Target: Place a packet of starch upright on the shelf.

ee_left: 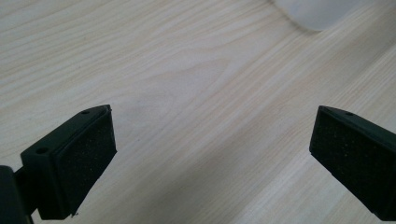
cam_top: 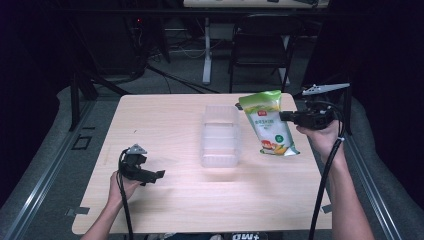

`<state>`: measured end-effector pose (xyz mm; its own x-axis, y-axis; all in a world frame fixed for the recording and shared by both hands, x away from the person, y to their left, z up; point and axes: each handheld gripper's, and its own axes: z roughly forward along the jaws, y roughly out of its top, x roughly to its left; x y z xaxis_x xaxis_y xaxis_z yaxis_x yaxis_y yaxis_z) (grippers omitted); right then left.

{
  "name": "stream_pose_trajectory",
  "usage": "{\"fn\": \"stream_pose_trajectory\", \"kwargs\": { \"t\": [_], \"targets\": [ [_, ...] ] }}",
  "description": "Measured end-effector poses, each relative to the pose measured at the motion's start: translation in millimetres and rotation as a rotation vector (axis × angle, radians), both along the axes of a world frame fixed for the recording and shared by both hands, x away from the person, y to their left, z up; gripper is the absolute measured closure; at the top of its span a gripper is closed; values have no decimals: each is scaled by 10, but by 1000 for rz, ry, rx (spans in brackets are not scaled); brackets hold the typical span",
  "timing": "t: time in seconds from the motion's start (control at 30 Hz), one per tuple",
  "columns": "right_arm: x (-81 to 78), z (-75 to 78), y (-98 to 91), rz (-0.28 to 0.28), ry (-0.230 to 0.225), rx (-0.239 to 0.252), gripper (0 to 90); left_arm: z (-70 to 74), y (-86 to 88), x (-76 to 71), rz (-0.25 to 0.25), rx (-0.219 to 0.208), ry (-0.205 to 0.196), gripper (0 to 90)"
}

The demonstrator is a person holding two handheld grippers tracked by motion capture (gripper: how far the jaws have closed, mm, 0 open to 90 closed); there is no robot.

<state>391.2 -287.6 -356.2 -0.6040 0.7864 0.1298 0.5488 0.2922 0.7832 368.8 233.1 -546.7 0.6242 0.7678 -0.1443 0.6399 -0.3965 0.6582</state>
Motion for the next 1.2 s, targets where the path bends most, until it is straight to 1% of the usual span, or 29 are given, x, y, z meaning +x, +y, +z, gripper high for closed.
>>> {"fn": "stream_pose_trajectory", "kwargs": {
  "t": [0.17, 0.23, 0.27, 0.33, 0.37, 0.43, 0.47, 0.57, 0.7, 0.87, 1.2],
  "targets": [
    [29, 82, 51, 4, -14, -3, 900, 1, -3, -1, -2, 0, 2, 4],
    [36, 93, 57, 6, -17, -5, 900, 2, 1, 0, -4, -3, 2, 4],
    [45, 116, 71, 8, -18, -2, 900, 2, -1, -4, 1, -7, 6, 4],
    [51, 127, 77, 10, -20, -2, 900, 13, 7, -4, -1, -4, 0, 4],
    [55, 142, 83, 10, -21, -4, 900, 10, 4, -5, 7, -8, -13, 4],
    [61, 168, 102, 16, -24, 0, 900, 10, 3, -7, 12, -12, -12, 4],
    [65, 182, 113, 16, -25, -2, 900, 12, 8, -3, 5, -5, -16, 4],
    [83, 227, 156, 20, -35, 3, 900, 10, 3, -7, 12, -13, -12, 4],
    [99, 264, 189, 27, -40, 8, 900, 12, 5, -4, 7, -9, -16, 5],
    [120, 326, 266, 42, -51, 2, 900, 16, 6, -6, 5, -8, -11, 5],
    [159, 440, 416, 73, -75, 10, 900, 12, 5, -5, 3, -12, -5, 5]
  ]
}}
